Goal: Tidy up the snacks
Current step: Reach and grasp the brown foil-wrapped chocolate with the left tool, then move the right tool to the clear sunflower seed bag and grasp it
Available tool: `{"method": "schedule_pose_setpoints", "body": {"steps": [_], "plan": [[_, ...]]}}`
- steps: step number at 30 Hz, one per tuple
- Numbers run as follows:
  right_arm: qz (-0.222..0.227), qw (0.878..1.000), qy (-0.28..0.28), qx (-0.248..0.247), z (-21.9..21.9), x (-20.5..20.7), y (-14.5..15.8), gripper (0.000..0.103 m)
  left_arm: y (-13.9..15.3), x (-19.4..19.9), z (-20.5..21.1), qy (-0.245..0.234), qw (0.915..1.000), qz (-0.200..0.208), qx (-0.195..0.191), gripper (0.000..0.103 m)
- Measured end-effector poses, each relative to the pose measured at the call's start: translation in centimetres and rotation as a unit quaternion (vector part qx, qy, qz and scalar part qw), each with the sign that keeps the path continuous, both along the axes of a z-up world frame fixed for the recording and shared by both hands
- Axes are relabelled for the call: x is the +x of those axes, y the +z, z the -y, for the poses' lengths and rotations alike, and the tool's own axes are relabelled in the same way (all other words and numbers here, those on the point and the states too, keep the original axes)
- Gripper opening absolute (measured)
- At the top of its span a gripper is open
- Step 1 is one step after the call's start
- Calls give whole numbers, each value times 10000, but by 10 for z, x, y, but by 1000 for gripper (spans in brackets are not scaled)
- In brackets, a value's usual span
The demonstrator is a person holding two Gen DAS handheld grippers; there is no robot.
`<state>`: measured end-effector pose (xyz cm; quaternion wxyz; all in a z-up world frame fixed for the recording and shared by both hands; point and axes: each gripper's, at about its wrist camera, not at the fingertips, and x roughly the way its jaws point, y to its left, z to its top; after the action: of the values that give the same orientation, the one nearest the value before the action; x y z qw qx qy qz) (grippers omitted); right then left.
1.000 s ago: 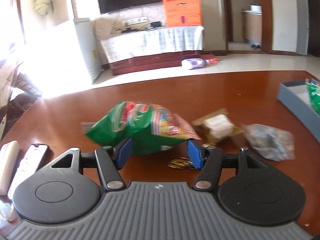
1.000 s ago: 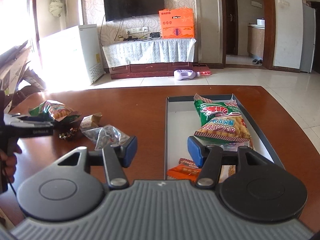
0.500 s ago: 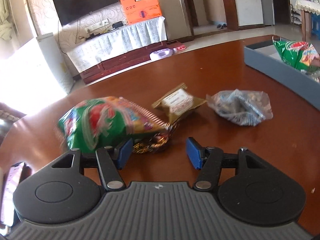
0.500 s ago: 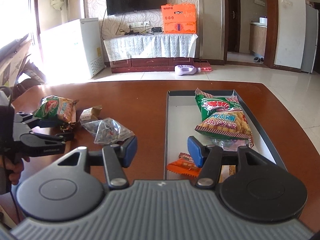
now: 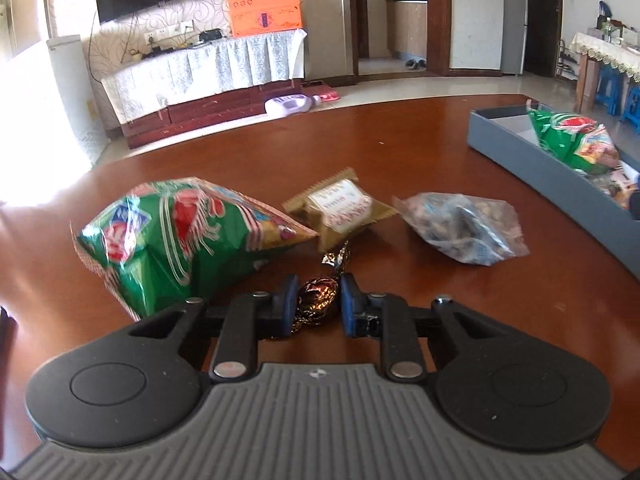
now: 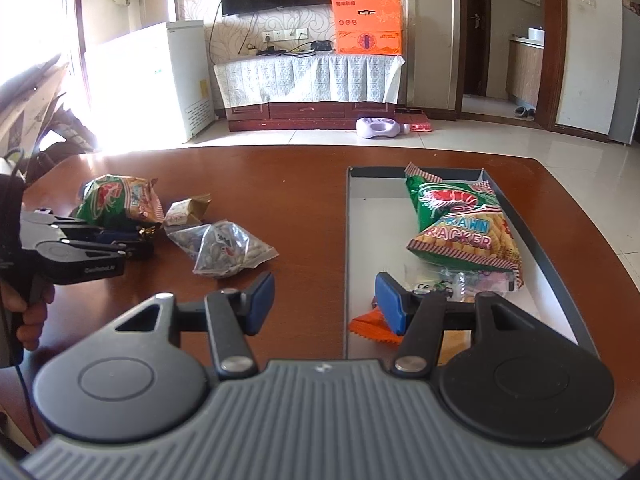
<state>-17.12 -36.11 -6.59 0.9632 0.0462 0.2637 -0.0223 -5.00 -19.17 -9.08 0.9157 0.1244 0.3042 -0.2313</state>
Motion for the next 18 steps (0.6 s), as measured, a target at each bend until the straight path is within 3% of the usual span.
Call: {"method": "schedule_pose_setpoints", "body": {"steps": [4, 10, 18], "plan": [[13, 9998, 115, 184, -8, 5, 0, 58, -4, -29, 17, -37, 9997, 149, 200, 27], [-140, 9984, 536, 123, -38, 13, -6, 58, -7, -53, 33, 424, 9979, 271, 416, 27], [-699, 9942, 814, -112, -56, 30, -26, 58, -9, -73, -1, 944, 9951, 279, 107, 27]]}}
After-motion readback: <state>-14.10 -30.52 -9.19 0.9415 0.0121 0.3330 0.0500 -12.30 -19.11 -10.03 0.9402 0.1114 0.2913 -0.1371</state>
